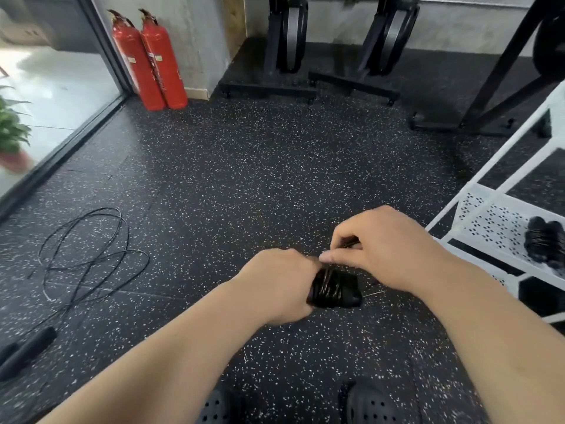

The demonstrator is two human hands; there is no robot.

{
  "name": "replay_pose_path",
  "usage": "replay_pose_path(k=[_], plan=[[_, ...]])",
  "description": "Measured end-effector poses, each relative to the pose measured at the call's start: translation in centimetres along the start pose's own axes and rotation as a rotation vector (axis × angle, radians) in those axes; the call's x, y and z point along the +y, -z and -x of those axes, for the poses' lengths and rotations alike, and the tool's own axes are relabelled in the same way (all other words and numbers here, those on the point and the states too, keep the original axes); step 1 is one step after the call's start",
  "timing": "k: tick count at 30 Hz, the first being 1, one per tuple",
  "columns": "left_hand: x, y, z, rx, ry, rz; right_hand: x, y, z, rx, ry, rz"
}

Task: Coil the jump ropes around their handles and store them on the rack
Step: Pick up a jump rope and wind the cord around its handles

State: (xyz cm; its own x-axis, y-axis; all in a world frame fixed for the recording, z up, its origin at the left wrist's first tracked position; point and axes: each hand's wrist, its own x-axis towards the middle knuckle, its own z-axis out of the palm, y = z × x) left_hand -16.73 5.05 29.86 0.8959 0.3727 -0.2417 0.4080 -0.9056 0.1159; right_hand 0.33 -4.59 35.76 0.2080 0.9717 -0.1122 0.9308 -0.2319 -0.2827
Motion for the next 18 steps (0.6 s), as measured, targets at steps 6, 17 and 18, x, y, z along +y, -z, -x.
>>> replay_pose_path(k=[6,17,18], plan=[[0.3,0.9,0.4,0.080,-0.183,0.079,2.6,-0.5,-0.2,-0.171,0.003,-0.266],[0.4,2.7,1.0,0.309,-0.035,0.645,2.6,-1.3,-0.5,-0.060,-0.169,-0.942],[0.3,2.8,0.8,0.315,0.025,0.676,2.3,-1.8,-0.8,-0.018,-0.212,-0.925]])
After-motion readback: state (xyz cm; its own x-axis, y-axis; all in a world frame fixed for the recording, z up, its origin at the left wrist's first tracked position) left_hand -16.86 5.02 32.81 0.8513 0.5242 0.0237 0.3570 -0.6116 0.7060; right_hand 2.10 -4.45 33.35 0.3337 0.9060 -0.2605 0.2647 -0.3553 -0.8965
